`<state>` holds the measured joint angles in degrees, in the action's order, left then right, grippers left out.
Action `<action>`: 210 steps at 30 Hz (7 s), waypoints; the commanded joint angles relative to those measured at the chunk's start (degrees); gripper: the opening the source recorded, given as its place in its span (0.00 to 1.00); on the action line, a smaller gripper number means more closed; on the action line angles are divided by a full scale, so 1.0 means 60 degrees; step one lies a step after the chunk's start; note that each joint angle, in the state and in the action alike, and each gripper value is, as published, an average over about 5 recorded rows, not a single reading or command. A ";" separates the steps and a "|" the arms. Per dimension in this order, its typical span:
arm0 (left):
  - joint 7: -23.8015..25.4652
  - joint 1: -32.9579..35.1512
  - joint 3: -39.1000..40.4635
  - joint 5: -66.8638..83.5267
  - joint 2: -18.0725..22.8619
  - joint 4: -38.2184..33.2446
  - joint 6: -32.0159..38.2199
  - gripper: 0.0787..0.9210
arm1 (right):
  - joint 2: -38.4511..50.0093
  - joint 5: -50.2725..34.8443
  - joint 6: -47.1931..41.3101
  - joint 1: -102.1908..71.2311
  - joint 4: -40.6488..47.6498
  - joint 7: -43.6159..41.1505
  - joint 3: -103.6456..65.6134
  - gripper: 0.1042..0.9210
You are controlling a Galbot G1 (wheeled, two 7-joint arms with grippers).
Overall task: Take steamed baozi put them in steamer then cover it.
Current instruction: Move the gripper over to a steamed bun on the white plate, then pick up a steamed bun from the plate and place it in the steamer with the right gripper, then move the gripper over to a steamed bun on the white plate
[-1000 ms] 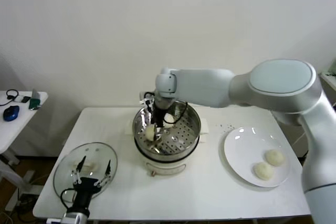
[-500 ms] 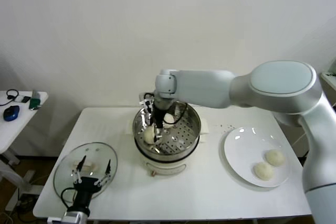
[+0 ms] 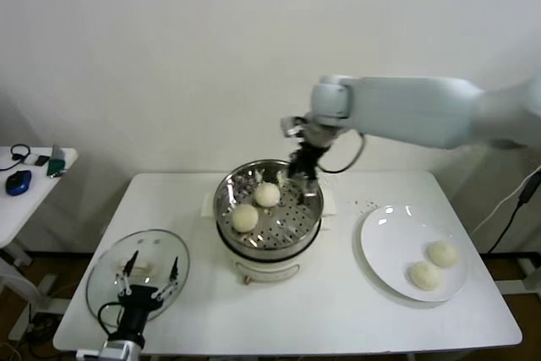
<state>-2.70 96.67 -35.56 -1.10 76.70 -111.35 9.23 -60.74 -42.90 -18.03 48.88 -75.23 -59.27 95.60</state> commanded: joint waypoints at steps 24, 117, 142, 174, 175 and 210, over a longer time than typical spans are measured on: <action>-0.0062 0.0560 -0.0305 -0.0149 0.0724 -0.0021 0.0004 0.88 | 0.5766 0.6236 0.0567 -0.5706 -0.0858 -0.0378 -0.3394 0.88; -0.0094 0.0948 -0.0214 -0.0427 0.0633 -0.0470 -0.0417 0.88 | -0.2957 0.8480 0.7671 -0.2059 -0.0835 -0.1510 -0.2374 0.71; -0.0178 0.0860 -0.0228 -0.0321 0.0549 -0.0241 -0.0379 0.88 | -0.3091 0.9029 0.7629 -0.2709 -0.0512 -0.1872 -0.2611 0.87; -0.0146 0.0572 -0.0090 -0.0019 0.0434 -0.0426 -0.0506 0.88 | 0.5069 0.4286 -0.0337 -0.1146 -0.1333 0.0718 -0.0995 0.88; -0.0127 0.0588 -0.0094 -0.0026 0.0432 -0.0449 -0.0498 0.88 | 0.5284 0.4487 -0.0300 -0.1619 -0.1233 0.0634 -0.1268 0.88; -0.0065 0.0622 -0.0050 -0.0331 0.0521 -0.0536 -0.0672 0.88 | 0.4312 0.8205 0.1560 -0.8102 0.3371 -0.0573 -0.7053 0.88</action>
<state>-3.08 100.38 -35.92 -2.95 79.82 -114.70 5.21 -32.47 3.69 -9.51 4.20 -60.75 -62.13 56.72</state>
